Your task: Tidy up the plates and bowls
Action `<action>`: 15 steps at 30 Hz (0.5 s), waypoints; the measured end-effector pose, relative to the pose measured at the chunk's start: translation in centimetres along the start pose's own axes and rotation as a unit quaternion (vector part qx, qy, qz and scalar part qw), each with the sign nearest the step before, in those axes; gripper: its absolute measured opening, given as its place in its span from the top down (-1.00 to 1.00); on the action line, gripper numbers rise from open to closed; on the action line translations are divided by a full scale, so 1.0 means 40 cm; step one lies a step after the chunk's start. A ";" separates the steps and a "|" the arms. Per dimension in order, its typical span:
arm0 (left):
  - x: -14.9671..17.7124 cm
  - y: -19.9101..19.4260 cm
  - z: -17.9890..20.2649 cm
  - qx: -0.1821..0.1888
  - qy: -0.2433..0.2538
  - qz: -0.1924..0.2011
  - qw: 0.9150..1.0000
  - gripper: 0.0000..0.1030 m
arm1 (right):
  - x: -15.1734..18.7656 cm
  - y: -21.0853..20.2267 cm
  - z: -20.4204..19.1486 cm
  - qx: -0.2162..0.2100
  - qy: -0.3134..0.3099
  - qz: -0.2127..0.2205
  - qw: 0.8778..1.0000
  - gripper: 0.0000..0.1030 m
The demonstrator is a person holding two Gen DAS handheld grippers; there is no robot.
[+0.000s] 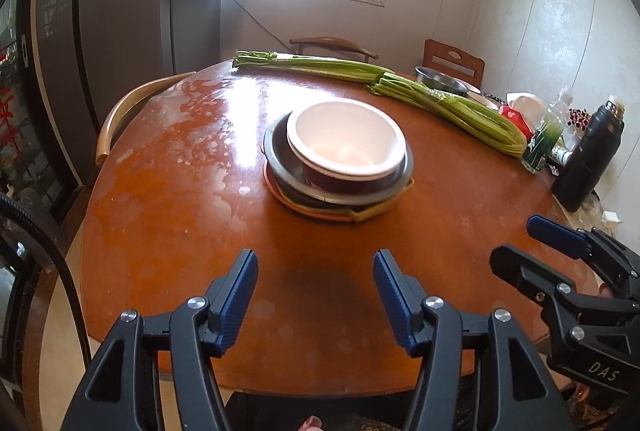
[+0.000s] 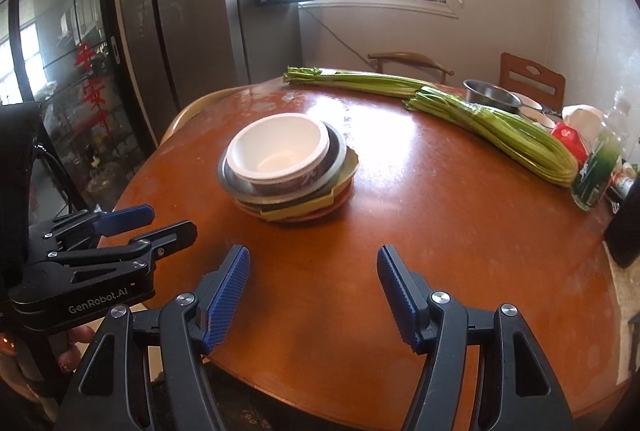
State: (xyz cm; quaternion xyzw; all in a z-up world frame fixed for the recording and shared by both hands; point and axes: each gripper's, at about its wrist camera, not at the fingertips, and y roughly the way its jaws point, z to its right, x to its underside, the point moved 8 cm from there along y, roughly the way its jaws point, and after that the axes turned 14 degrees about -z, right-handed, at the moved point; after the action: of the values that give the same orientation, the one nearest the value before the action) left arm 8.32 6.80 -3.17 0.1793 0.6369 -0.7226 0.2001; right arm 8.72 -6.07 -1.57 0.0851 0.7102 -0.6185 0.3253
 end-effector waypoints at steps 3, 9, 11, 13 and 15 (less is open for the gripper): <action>0.032 0.005 0.009 -0.011 0.001 0.000 1.000 -0.17 | 0.038 -0.002 0.000 0.003 0.005 0.001 1.000 -0.33; 0.067 0.008 0.025 -0.012 0.008 -0.002 1.000 -0.17 | 0.081 0.003 -0.004 0.005 0.013 -0.002 1.000 -0.33; 0.074 0.012 0.028 -0.013 0.009 -0.004 1.000 -0.17 | 0.087 0.006 -0.008 0.005 0.013 -0.005 1.000 -0.33; 0.078 0.014 0.025 -0.018 0.008 -0.006 1.000 -0.18 | 0.089 0.007 -0.007 0.006 0.013 -0.005 1.000 -0.33; 0.081 0.017 0.025 -0.018 0.007 -0.008 1.000 -0.18 | 0.094 0.007 -0.006 0.007 0.014 -0.006 1.000 -0.33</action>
State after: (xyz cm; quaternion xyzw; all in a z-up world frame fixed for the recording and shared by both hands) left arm 5.89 5.52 -5.29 0.1758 0.6527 -0.7112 0.1927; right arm 5.87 -6.85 -3.93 0.0923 0.7108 -0.6242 0.3109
